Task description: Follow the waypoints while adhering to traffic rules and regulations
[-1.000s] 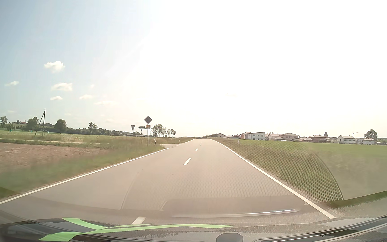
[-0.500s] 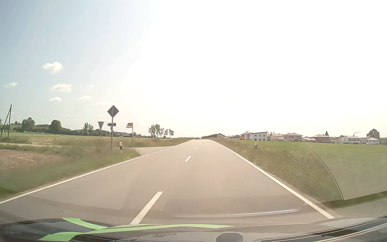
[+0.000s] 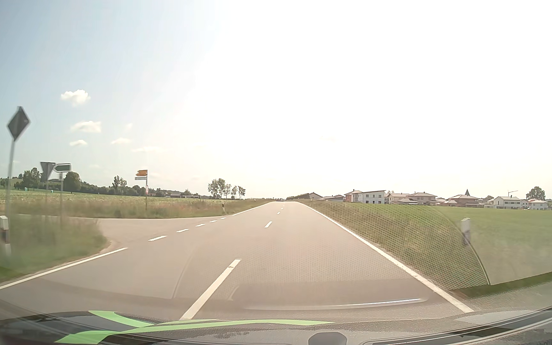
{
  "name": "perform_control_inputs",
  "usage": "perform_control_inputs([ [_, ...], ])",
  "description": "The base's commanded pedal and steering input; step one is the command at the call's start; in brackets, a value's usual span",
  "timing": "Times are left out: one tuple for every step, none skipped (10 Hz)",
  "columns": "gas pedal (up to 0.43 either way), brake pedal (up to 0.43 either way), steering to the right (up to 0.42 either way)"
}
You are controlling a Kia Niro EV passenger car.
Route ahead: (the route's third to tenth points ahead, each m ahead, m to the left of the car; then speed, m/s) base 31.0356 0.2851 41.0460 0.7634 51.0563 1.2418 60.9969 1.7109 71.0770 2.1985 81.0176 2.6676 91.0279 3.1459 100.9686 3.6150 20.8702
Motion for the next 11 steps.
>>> perform_control_inputs([
  [0.098,0.0,-0.001],
  [0.118,0.0,-0.001],
  [0.118,0.0,-0.001],
  [0.13,0.0,-0.001],
  [0.13,0.0,-0.002],
  [0.13,0.0,-0.002],
  [0.13,0.0,-0.003],
  [0.13,0.0,-0.004],
  [0.13,0.0,-0.004],
  [0.13,0.0,-0.004],
  [0.13,0.0,-0.004],
])
